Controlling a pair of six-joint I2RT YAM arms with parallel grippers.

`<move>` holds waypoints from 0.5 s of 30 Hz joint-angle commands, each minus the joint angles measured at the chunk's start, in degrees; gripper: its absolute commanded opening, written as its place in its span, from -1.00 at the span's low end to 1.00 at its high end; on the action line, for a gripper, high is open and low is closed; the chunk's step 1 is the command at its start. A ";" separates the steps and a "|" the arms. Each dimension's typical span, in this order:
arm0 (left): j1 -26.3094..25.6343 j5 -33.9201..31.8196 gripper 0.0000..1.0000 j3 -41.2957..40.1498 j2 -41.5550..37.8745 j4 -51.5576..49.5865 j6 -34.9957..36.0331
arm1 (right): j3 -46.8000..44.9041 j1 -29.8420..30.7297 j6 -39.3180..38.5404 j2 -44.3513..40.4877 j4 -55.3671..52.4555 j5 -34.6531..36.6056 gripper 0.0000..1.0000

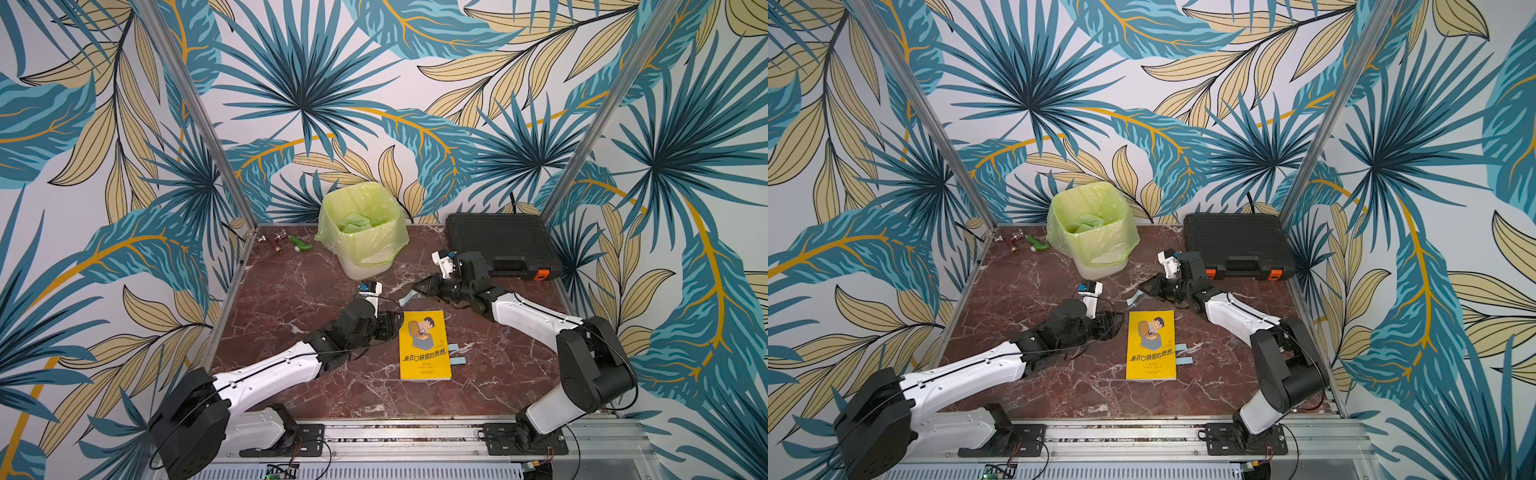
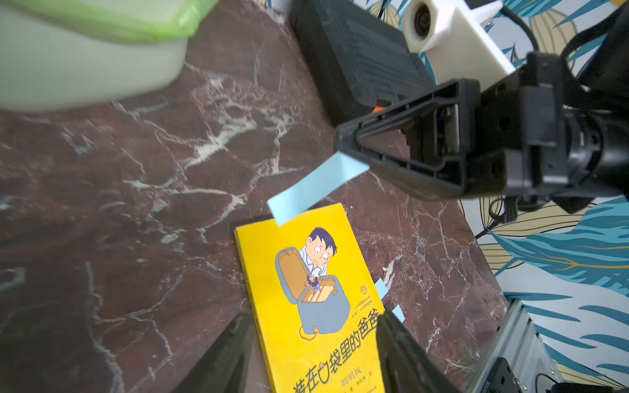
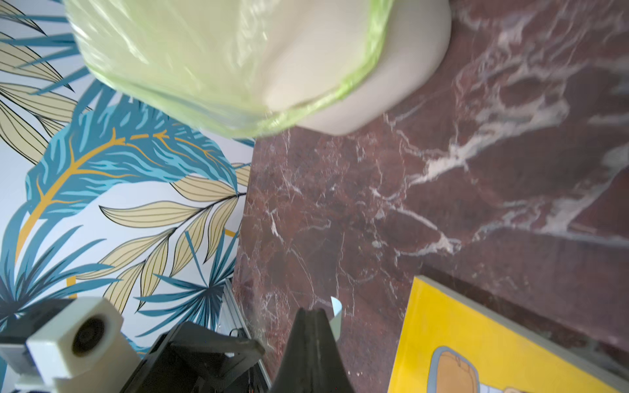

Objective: Peel off the used sticky note
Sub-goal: Tear off the note from the book, then place the note in the trash bin.

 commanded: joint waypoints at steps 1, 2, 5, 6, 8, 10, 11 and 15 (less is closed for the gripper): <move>0.96 -4.47 0.25 -1.70 -6.52 -4.17 5.14 | 6.93 -0.34 -3.78 -2.29 -0.52 2.09 -1.00; 1.21 -5.44 0.25 -2.30 -8.53 -4.40 5.46 | 8.82 -0.37 -4.15 -1.93 -0.26 2.08 -1.00; 1.92 -6.47 0.25 -3.86 -12.42 -5.05 5.92 | 16.48 -0.43 -4.59 -0.22 0.86 2.02 -1.00; 2.18 -6.64 0.25 -4.26 -13.19 -5.39 5.85 | 18.90 -0.45 -4.63 0.60 1.57 1.88 -1.00; 2.49 -6.65 0.26 -5.05 -14.28 -5.80 5.78 | 24.32 -0.41 -4.12 2.59 3.05 1.77 -1.00; 2.77 -6.55 0.26 -5.61 -14.77 -5.86 5.58 | 30.48 -0.41 -3.47 6.46 3.64 1.67 -1.00; 2.90 -6.49 0.26 -5.87 -14.91 -5.90 5.42 | 33.79 -0.43 -2.98 8.72 3.52 2.07 -1.00; 3.37 -5.93 0.25 -6.40 -14.88 -6.15 4.70 | 47.73 0.11 -0.87 19.39 1.20 3.11 -1.00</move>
